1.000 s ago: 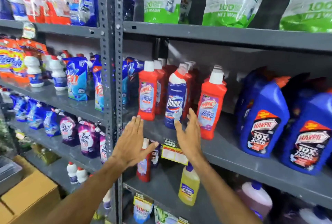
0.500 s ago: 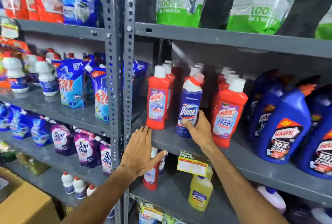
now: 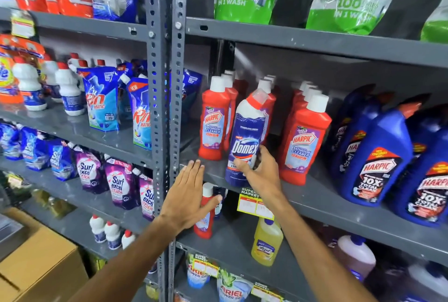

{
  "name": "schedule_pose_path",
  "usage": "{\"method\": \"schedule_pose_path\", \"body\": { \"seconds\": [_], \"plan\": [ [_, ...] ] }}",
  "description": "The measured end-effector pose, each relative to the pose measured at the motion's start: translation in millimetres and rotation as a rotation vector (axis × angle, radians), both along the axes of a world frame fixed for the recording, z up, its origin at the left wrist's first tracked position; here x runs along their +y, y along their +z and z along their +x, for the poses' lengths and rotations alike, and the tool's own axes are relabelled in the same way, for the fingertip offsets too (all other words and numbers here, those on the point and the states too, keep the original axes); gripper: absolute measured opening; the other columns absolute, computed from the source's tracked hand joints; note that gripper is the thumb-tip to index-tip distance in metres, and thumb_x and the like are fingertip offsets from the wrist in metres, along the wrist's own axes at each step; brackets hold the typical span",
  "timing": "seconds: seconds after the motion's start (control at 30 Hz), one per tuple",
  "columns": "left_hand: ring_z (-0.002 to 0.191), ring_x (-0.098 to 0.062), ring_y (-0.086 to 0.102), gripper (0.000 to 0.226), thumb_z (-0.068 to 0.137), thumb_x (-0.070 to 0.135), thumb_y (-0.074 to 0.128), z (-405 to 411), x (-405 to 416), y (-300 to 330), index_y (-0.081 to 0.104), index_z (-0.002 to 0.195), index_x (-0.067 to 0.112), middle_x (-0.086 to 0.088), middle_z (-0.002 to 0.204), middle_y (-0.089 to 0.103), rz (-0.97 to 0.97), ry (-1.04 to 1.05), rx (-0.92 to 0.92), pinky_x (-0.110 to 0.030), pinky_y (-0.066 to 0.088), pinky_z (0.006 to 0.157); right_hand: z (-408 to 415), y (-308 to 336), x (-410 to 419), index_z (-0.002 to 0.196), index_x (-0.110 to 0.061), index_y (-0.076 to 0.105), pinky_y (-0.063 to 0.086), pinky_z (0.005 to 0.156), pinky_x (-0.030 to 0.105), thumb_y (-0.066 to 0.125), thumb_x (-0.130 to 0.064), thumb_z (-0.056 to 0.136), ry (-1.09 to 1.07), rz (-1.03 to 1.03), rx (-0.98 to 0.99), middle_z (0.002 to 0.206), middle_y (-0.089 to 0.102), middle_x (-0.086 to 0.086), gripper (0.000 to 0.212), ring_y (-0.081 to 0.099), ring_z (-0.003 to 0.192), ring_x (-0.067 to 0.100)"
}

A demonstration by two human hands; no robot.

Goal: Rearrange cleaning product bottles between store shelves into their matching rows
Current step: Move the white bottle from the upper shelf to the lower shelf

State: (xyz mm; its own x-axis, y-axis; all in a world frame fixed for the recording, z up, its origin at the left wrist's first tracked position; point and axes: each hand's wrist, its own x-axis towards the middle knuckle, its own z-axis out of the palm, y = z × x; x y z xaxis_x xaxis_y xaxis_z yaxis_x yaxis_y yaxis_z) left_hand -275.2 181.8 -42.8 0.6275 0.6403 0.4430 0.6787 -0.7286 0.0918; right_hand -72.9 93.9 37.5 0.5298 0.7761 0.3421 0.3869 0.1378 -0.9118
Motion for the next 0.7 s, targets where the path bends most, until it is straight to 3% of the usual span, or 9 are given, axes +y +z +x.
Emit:
{"method": "schedule_pose_path", "body": {
  "seconds": [0.13, 0.3, 0.4, 0.5, 0.6, 0.7],
  "plan": [
    [0.162, -0.027, 0.006, 0.103, 0.099, 0.08, 0.029, -18.2, -22.1, -26.0, 0.018, 0.163, -0.001, -0.017, 0.173, 0.01, -0.012, -0.036, -0.021, -0.045, 0.011, 0.131, -24.4, -7.3, -15.7, 0.131, -0.025, 0.062, 0.062, 0.096, 0.038, 0.092, -0.036, 0.074, 0.059, 0.016, 0.004, 0.124, 0.076, -0.008, 0.066, 0.073, 0.112, 0.008],
    [0.161, -0.027, 0.014, 0.104, 0.099, 0.079, 0.031, -36.0, -32.8, -66.1, 0.02, 0.163, -0.001, -0.019, 0.172, 0.021, -0.096, -0.022, 0.04, -0.041, 0.009, 0.132, -56.5, -28.9, -39.1, 0.126, -0.023, 0.063, 0.06, 0.086, 0.02, 0.091, -0.022, 0.078, 0.109, 0.01, -0.009, 0.119, 0.077, -0.009, 0.056, 0.074, 0.105, 0.002],
    [0.16, -0.028, 0.017, 0.106, 0.098, 0.081, 0.031, -45.6, -35.2, -92.1, 0.019, 0.163, -0.002, -0.02, 0.171, 0.019, -0.134, 0.013, 0.086, -0.039, 0.004, 0.132, -66.7, -56.8, -48.6, 0.115, -0.029, 0.065, 0.061, 0.086, 0.023, 0.092, -0.017, 0.074, 0.107, -0.002, -0.004, 0.112, 0.079, -0.01, 0.05, 0.076, 0.1, 0.004],
    [0.161, -0.028, 0.006, 0.109, 0.097, 0.085, 0.023, -53.9, -30.8, -122.5, 0.009, 0.164, -0.001, -0.016, 0.171, 0.003, -0.224, 0.007, 0.126, -0.041, -0.003, 0.13, -73.2, -92.9, -58.3, 0.116, -0.027, 0.068, 0.063, 0.084, 0.029, 0.09, -0.029, 0.068, 0.105, -0.048, 0.02, 0.109, 0.08, -0.01, 0.053, 0.077, 0.098, 0.006],
    [0.161, -0.031, 0.011, 0.11, 0.096, 0.084, 0.023, -53.0, -25.2, -157.8, 0.014, 0.163, -0.003, -0.02, 0.172, 0.01, -0.305, -0.002, 0.159, -0.04, 0.005, 0.131, -74.6, -139.2, -66.0, 0.118, -0.024, 0.069, 0.063, 0.085, 0.035, 0.086, -0.033, 0.065, 0.104, -0.117, 0.074, 0.108, 0.081, -0.008, 0.056, 0.078, 0.098, 0.011],
    [0.16, -0.037, 0.017, 0.112, 0.096, 0.084, 0.021, -40.7, -20.3, -191.1, 0.021, 0.16, -0.008, -0.024, 0.17, 0.017, -0.377, -0.016, 0.196, -0.047, 0.013, 0.13, -67.6, -187.1, -66.4, 0.113, -0.023, 0.068, 0.062, 0.079, 0.028, 0.087, -0.036, 0.062, 0.049, -0.188, 0.129, 0.103, 0.081, -0.009, 0.055, 0.078, 0.092, 0.009]
  ]
}}
